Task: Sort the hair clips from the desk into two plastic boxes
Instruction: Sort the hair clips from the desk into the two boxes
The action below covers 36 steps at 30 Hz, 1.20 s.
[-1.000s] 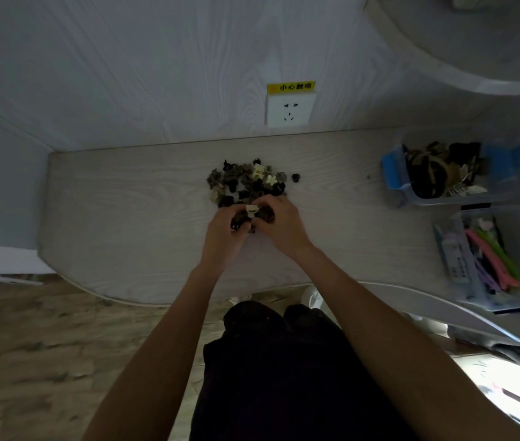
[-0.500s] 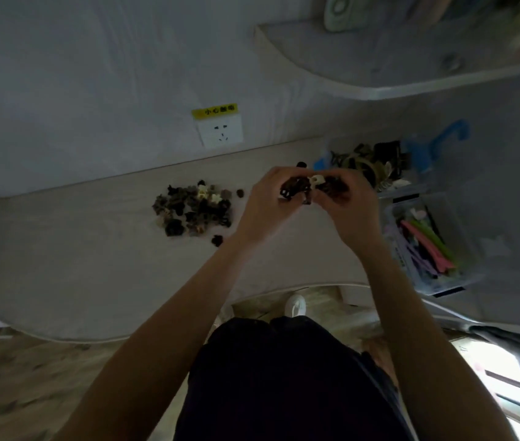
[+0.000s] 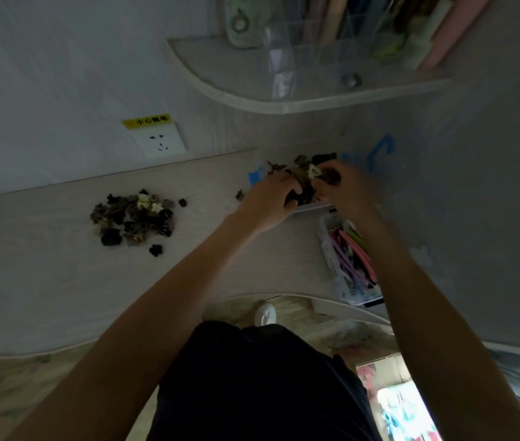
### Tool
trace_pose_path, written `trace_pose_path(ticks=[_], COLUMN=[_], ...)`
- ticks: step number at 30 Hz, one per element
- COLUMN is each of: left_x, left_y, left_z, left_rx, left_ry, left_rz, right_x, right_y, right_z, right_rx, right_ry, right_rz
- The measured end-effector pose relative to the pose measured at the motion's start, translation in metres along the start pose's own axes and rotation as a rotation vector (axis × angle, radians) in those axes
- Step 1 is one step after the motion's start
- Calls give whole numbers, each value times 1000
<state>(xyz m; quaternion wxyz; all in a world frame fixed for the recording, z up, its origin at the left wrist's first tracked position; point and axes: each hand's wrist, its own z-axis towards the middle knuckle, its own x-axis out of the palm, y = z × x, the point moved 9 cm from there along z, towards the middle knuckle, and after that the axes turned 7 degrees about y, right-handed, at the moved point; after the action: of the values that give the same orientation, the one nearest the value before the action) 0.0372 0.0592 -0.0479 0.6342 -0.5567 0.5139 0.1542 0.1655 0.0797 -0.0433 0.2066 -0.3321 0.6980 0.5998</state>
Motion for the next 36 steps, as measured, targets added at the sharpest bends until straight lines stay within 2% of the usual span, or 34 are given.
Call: trace_pose_path(ticks=[4, 8, 12, 15, 19, 21, 25, 26, 29, 32, 36], left_x=[2, 2, -4, -20, -37, -38, -19, -16, -7, -5, -14], left_y=[-6, -10, 1, 16, 67, 104, 180, 197, 229, 267, 287], left_z=[-4, -14, -26, -45, -96, -131, -195, -211, -242, -260, -246], left_rx=[40, 115, 91, 70, -136, -267, -646, -728, -870, -932, -785], left_ry=[-24, -78, -140, -303, -461, -500, -385, -368, -367, -339, -261], left_rz=[40, -17, -141, -215, -240, -228, -79, -53, -74, -207, -268], right_x=[-8, -4, -4, 5, 41, 77, 167, 183, 192, 202, 234], right_y=[23, 31, 24, 28, 59, 72, 68, 64, 46, 46, 74], right_z=[16, 18, 4, -15, -39, -44, -33, -25, 3, 22, 13], right_rx=[-90, -127, -112, -117, -203, -236, -188, -145, -6, 69, 6], right_ry=[-18, -3, -42, -48, -9, 80, 319, 338, 240, 226, 334], right_rz=[-135, -35, -52, 26, 52, 31, -164, -216, -330, -356, -222])
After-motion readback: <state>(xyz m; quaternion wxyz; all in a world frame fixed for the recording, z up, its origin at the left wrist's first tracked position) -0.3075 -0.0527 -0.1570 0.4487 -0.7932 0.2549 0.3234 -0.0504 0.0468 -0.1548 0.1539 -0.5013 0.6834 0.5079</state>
